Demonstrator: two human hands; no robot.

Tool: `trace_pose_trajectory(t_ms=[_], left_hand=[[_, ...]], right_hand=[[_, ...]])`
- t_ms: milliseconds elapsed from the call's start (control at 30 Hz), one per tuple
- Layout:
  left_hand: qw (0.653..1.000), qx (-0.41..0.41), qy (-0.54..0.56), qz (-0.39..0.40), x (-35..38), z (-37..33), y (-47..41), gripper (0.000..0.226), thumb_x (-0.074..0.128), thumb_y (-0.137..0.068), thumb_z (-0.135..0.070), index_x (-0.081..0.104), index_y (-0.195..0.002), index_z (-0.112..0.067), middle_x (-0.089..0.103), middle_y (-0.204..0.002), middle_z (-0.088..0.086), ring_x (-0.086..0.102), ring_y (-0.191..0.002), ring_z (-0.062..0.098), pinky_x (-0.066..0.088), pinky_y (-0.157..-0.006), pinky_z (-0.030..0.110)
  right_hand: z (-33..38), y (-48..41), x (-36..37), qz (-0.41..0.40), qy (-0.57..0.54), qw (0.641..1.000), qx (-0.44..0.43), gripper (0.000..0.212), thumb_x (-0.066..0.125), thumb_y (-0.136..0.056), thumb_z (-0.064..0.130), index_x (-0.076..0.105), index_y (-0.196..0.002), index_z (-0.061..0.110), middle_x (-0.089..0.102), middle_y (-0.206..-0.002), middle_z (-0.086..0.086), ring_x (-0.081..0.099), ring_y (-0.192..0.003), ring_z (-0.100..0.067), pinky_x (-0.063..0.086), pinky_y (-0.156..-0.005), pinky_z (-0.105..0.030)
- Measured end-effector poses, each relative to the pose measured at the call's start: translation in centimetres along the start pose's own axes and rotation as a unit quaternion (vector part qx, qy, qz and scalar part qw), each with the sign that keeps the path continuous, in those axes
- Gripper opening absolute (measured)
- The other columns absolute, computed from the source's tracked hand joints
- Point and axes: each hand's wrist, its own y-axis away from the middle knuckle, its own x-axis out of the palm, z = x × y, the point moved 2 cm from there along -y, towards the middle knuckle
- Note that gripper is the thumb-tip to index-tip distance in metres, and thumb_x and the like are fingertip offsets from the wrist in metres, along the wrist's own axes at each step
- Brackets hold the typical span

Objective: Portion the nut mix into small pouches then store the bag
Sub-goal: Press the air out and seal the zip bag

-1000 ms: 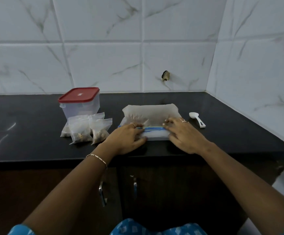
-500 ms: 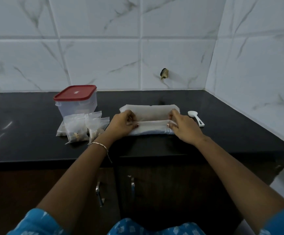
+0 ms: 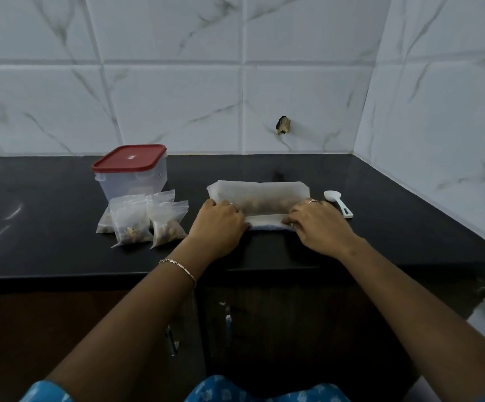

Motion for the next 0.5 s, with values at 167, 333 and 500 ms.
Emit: trace_pose_trajectory(t_ms=[167,333,500], left_hand=[[0.997,0.016,0.077,0.01,0.7,0.8,-0.7,0.029,0.047,-0.098,-0.034,0.062,-0.115,-0.016,0.063,-0.117,0.005,0.058,-0.108,0.023,0.044,-0.095,0.037],[0.968,-0.051,0.243,0.037,1.3,2.6,-2.5,0.02,0.048,-0.099,-0.026,0.06,-0.109,-0.014,0.062,-0.112,0.008,0.059,-0.101,0.026,0.047,-0.085,0.036],[0.918,-0.104,0.379,0.048,0.5,4.6,-4.5,0.019,0.051,-0.099,-0.026,0.061,-0.096,-0.01,0.062,-0.087,0.004,0.057,-0.084,0.023,0.033,-0.066,0.026]], right_hand=[[-0.3,0.0,-0.1,0.032,-0.053,0.998,0.03,0.032,0.052,-0.093,0.046,0.069,-0.107,0.023,0.065,-0.111,0.007,0.059,-0.1,-0.016,0.045,-0.08,-0.031],[-1.2,-1.8,-0.1,0.016,-0.056,0.996,0.065,0.011,0.046,-0.095,0.016,0.057,-0.092,0.018,0.064,-0.093,-0.004,0.058,-0.09,-0.027,0.043,-0.071,-0.038],[-2.4,-4.2,-0.4,0.053,-0.135,0.983,0.114,0.018,0.038,-0.102,0.033,0.043,-0.088,0.022,0.064,-0.097,-0.009,0.058,-0.089,-0.034,0.045,-0.076,-0.044]])
